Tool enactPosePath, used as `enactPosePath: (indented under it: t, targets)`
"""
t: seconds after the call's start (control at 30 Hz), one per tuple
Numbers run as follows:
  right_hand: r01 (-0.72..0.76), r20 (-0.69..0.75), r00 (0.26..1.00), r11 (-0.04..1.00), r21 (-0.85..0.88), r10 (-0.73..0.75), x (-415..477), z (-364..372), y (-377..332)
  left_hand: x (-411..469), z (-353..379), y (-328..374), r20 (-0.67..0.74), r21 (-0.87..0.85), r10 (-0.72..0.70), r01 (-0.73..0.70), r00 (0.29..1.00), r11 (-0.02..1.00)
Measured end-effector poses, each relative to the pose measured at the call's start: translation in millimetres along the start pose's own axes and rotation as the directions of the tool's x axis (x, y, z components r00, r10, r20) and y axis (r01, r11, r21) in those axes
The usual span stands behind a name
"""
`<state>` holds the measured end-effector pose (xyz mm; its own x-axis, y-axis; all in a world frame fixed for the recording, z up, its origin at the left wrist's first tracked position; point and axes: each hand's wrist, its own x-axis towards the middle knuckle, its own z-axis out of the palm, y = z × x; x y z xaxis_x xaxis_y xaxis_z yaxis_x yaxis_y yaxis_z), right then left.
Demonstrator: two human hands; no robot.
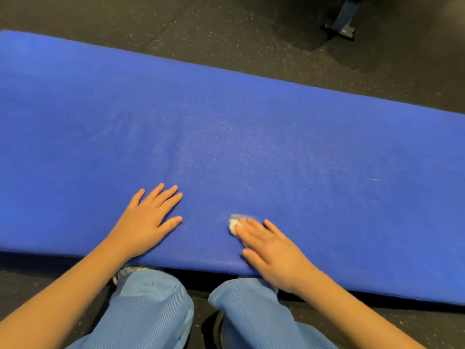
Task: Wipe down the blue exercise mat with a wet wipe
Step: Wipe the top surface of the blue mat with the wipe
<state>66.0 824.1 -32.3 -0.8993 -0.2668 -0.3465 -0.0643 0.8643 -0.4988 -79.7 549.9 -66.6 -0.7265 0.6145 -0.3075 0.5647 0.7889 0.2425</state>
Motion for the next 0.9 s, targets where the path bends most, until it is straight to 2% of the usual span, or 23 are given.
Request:
enactPosePath:
  t: [0.07,0.13,0.23,0.3,0.37,0.47,0.53,0.6,0.67,0.73,0.8,0.9]
  targets:
    - [-0.119,-0.049,0.992,0.990,-0.078,0.115,20,-4,10,1,0,0,-0.001,-0.004,0.002,-0.002,1.000,1.000]
    - [-0.173,-0.081,0.983,0.983,-0.065,0.167,34,-1,6,0,2,-1,-0.014,-0.012,0.004,-0.004,1.000,1.000]
    - [-0.035,-0.027,0.999,0.999,0.010,0.035,25,6,-11,-2,4,-2,-0.025,-0.017,0.010,-0.010,1.000,1.000]
    - [0.020,0.041,0.999,1.000,-0.013,-0.020,14,6,-12,-3,4,-2,-0.028,-0.026,0.008,-0.008,1.000,1.000]
    - [0.024,0.038,0.999,0.998,-0.061,-0.022,17,0,-2,-3,5,-2,-0.020,-0.028,0.006,-0.006,1.000,1.000]
    - [-0.123,-0.056,0.991,0.987,-0.102,0.118,39,-9,13,-2,4,-1,0.001,-0.042,-0.010,0.010,1.000,0.999]
    - [-0.222,-0.122,0.969,0.973,-0.061,0.214,54,-6,7,0,3,-1,0.019,-0.054,-0.025,0.026,1.000,0.998]
    - [-0.158,-0.142,0.978,0.987,-0.009,0.155,55,1,-9,0,1,-2,0.031,-0.062,-0.033,0.034,0.999,0.997]
    - [-0.028,-0.097,0.995,0.999,-0.022,0.026,44,6,-24,-1,1,-2,0.039,-0.068,-0.029,0.032,0.999,0.997]
    - [0.025,-0.056,0.998,0.998,-0.062,-0.028,36,6,-24,-2,0,-1,0.034,-0.062,-0.029,0.032,0.999,0.998]
    - [-0.024,-0.079,0.997,0.996,-0.081,0.018,42,2,-9,-3,0,2,0.016,-0.045,-0.035,0.036,0.999,0.998]
    - [-0.217,-0.170,0.964,0.975,-0.053,0.205,66,-2,6,-2,-1,4,-0.007,-0.043,-0.038,0.038,0.999,0.998]
